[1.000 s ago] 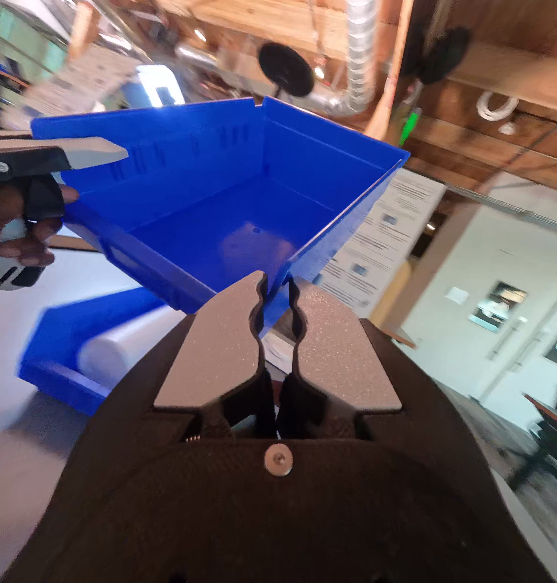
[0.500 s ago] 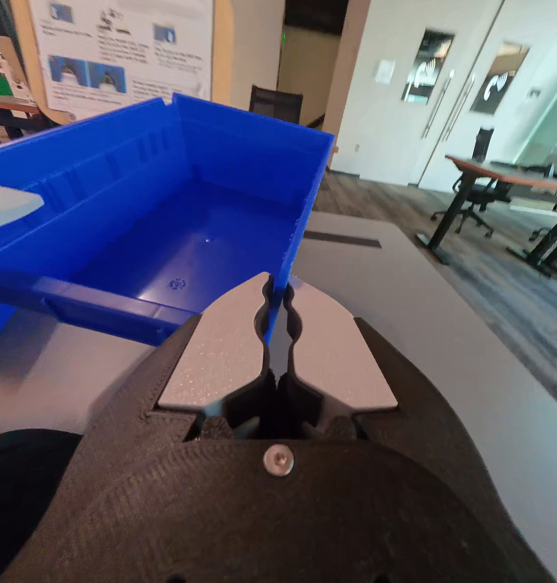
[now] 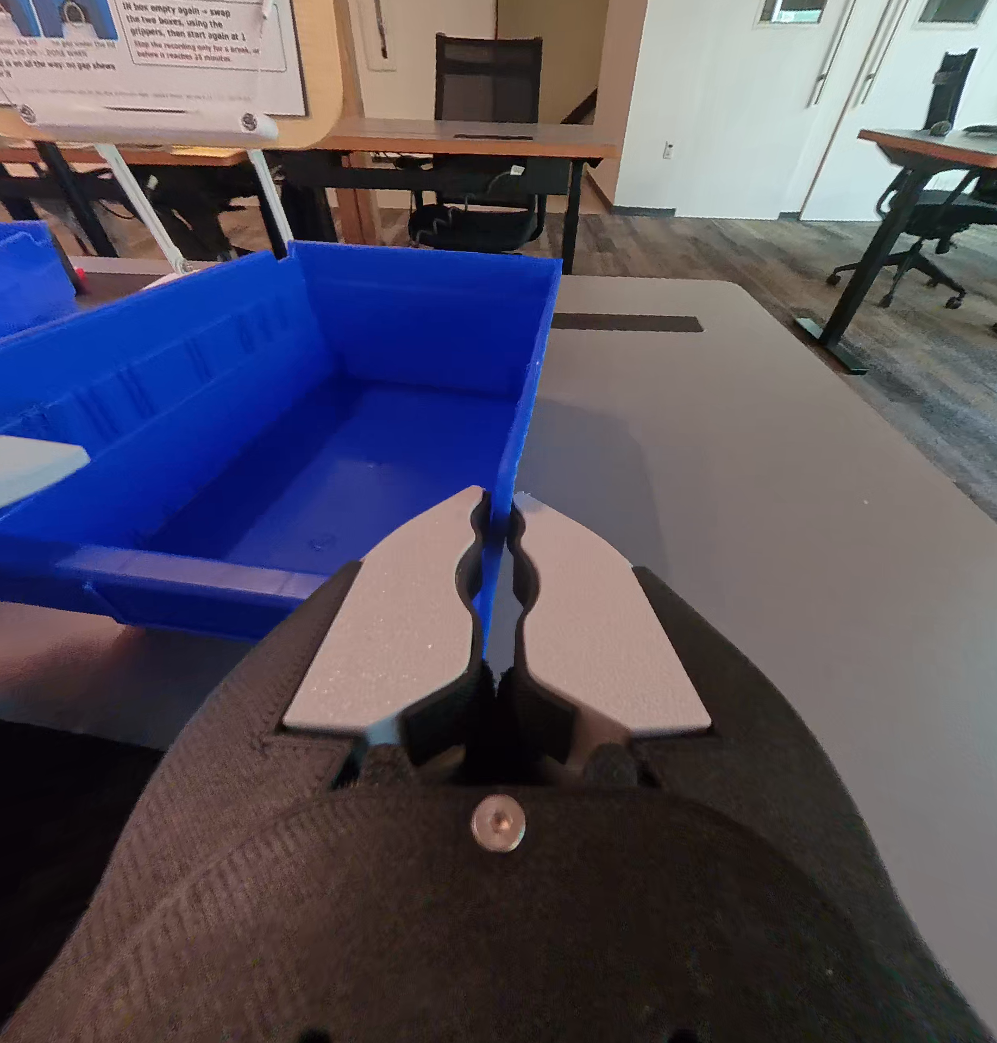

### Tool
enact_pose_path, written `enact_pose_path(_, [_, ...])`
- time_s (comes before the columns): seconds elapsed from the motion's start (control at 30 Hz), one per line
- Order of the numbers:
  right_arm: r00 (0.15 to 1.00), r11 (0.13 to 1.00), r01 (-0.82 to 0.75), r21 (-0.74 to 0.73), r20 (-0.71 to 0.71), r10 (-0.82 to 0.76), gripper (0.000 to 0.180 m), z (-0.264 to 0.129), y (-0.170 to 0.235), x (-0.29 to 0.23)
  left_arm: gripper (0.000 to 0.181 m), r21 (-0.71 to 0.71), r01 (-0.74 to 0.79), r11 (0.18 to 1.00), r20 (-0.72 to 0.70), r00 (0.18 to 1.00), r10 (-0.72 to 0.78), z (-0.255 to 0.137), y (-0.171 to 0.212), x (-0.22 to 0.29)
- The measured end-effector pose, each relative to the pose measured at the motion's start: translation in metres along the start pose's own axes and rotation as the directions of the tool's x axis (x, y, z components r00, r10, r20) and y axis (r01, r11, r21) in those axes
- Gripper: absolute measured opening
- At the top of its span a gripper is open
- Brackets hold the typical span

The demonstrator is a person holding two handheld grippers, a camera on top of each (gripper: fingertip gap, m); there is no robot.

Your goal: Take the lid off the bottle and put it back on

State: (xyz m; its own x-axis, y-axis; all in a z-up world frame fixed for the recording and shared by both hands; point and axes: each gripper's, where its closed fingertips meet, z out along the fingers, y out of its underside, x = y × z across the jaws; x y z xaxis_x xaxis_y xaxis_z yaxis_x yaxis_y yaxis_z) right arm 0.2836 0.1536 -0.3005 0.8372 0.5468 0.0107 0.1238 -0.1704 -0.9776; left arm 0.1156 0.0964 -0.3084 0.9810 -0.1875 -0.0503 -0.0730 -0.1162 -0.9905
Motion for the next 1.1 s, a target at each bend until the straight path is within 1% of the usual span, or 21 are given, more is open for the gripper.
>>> enact_pose_path(0.07, [0.998, 0.999, -0.034, -0.018, 0.048, 0.035, 0.006, 0.0, 0.004, -0.001, 0.07, -0.033, -0.028, 0.999, -0.061, 0.998, 0.026, -0.002, 0.002, 0.009])
enact_pose_path(0.1, [0.996, 0.999, -0.054, -0.004, 0.077, 0.054, 0.015, -0.002, 0.001, -0.003, 0.08, -0.022, -0.027, 0.999, -0.084, 0.996, 0.026, -0.007, -0.003, 0.012])
enact_pose_path(0.13, [0.993, 0.996, -0.077, 0.047, 0.098, 0.072, 0.027, -0.006, -0.007, -0.003, 0.083, 0.018, -0.034, 0.999, -0.088, 0.996, 0.036, -0.016, -0.013, 0.012])
enact_pose_path(0.23, [0.991, 0.974, -0.086, 0.209, 0.122, 0.062, 0.05, -0.026, -0.04, -0.002, 0.084, 0.147, -0.13, 0.981, -0.083, 0.986, 0.143, -0.056, -0.046, 0.006])
enact_pose_path(0.3, [0.989, 0.961, -0.021, 0.277, 0.149, -0.021, 0.052, -0.039, -0.056, -0.011, 0.082, 0.198, -0.171, 0.965, -0.08, 0.979, 0.19, -0.089, -0.061, -0.007])
enact_pose_path(0.37, [0.965, 0.945, 0.072, 0.319, 0.218, -0.147, 0.052, -0.048, -0.065, -0.036, 0.079, 0.157, -0.18, 0.971, -0.086, 0.977, 0.195, -0.118, -0.059, -0.03])
enact_pose_path(0.43, [0.908, 0.929, 0.172, 0.328, 0.313, -0.279, 0.052, -0.051, -0.064, -0.071, 0.079, 0.027, -0.199, 0.98, -0.128, 0.971, 0.201, -0.139, -0.037, -0.053])
enact_pose_path(0.5, [0.807, 0.905, 0.307, 0.295, 0.424, -0.412, 0.056, -0.048, -0.048, -0.111, 0.079, -0.14, -0.246, 0.959, -0.14, 0.964, 0.227, -0.155, -0.004, -0.081])
enact_pose_path(0.53, [0.743, 0.883, 0.394, 0.254, 0.478, -0.469, 0.06, -0.044, -0.033, -0.13, 0.077, -0.21, -0.267, 0.941, -0.126, 0.961, 0.244, -0.16, 0.012, -0.096])
enact_pose_path(0.57, [0.681, 0.848, 0.493, 0.197, 0.519, -0.516, 0.059, -0.038, -0.014, -0.143, 0.074, -0.265, -0.284, 0.922, -0.126, 0.958, 0.259, -0.162, 0.025, -0.107])
enact_pose_path(0.6, [0.64, 0.796, 0.591, 0.133, 0.523, -0.563, 0.059, -0.028, 0.003, -0.149, 0.071, -0.305, -0.303, 0.903, -0.143, 0.952, 0.271, -0.163, 0.036, -0.112])
enact_pose_path(0.67, [0.588, 0.678, 0.735, 0.03, 0.472, -0.657, 0.057, -0.006, 0.027, -0.146, 0.066, -0.376, -0.368, 0.85, -0.179, 0.929, 0.323, -0.158, 0.055, -0.117])
enact_pose_path(0.73, [0.528, 0.584, 0.81, -0.05, 0.494, -0.691, 0.056, 0.004, 0.05, -0.145, 0.059, -0.461, -0.479, 0.747, -0.187, 0.875, 0.446, -0.15, 0.072, -0.128])
enact_pose_path(0.8, [0.488, 0.502, 0.856, -0.123, 0.515, -0.705, 0.055, 0.01, 0.068, -0.138, 0.051, -0.558, -0.576, 0.597, -0.193, 0.79, 0.582, -0.146, 0.087, -0.146])
enact_pose_path(0.83, [0.467, 0.452, 0.878, -0.16, 0.496, -0.732, 0.052, 0.013, 0.072, -0.13, 0.044, -0.58, -0.609, 0.541, -0.215, 0.755, 0.62, -0.146, 0.091, -0.149])
enact_pose_path(0.87, [0.441, 0.396, 0.897, -0.196, 0.461, -0.77, 0.044, 0.018, 0.074, -0.119, 0.033, -0.589, -0.625, 0.512, -0.243, 0.741, 0.626, -0.147, 0.095, -0.148])
enact_pose_path(0.9, [0.415, 0.349, 0.91, -0.225, 0.44, -0.797, 0.038, 0.02, 0.077, -0.11, 0.033, -0.596, -0.623, 0.507, -0.249, 0.744, 0.62, -0.148, 0.096, -0.149])
enact_pose_path(0.93, [0.413, 0.354, 0.91, -0.214, 0.423, -0.807, 0.038, 0.022, 0.076, -0.109, 0.034, -0.601, -0.61, 0.517, -0.247, 0.756, 0.606, -0.15, 0.097, -0.15])
enact_pose_path(1.0, [0.453, 0.396, 0.891, -0.221, 0.416, -0.788, 0.039, 0.023, 0.075, -0.107, 0.034, -0.614, -0.589, 0.526, -0.256, 0.779, 0.572, -0.157, 0.099, -0.157])
enact_pose_path(1.1, [0.463, 0.395, 0.886, -0.242, 0.411, -0.786, 0.039, 0.021, 0.076, -0.098, 0.036, -0.612, -0.577, 0.541, -0.278, 0.797, 0.536, -0.173, 0.103, -0.173])
